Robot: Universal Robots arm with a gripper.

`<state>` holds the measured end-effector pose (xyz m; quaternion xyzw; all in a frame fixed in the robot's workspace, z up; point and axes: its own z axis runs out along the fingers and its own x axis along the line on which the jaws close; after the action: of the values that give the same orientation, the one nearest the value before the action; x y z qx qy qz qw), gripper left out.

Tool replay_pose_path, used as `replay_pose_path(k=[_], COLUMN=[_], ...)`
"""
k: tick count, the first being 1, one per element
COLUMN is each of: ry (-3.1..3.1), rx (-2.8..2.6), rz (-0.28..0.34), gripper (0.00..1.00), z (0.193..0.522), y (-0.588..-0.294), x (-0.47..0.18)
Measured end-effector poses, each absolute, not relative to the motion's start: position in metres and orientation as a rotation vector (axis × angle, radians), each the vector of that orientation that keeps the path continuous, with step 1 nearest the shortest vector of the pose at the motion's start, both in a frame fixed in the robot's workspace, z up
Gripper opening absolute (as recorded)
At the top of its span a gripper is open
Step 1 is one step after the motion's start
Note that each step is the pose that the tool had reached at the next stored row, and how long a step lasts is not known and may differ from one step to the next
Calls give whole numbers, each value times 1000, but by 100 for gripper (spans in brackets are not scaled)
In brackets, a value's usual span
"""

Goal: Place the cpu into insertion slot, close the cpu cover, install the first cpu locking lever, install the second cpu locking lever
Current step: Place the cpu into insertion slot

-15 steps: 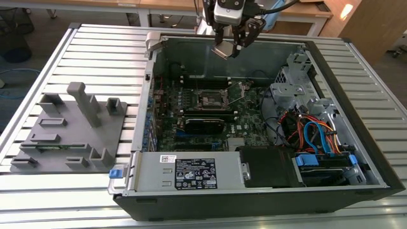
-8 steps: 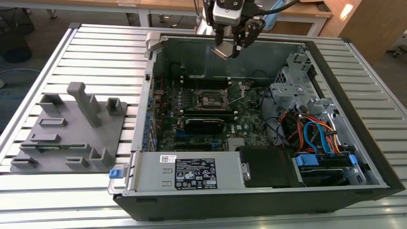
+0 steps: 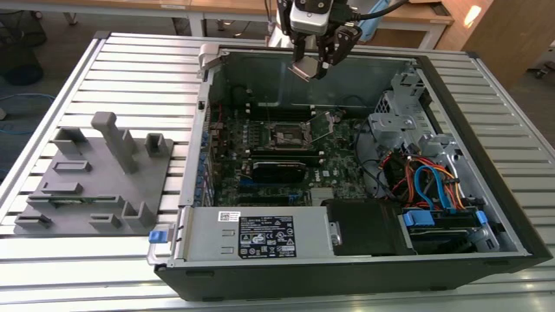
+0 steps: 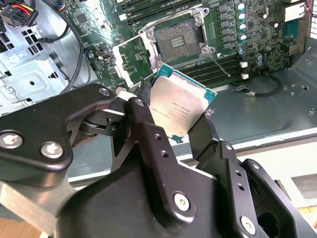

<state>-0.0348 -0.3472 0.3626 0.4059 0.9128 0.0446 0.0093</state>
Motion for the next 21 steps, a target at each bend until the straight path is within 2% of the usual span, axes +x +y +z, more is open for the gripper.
replay_pose_path(k=[21], ry=[2790], rx=[1388], rz=[138], gripper=[54], z=[362], y=[-347], x=[-35])
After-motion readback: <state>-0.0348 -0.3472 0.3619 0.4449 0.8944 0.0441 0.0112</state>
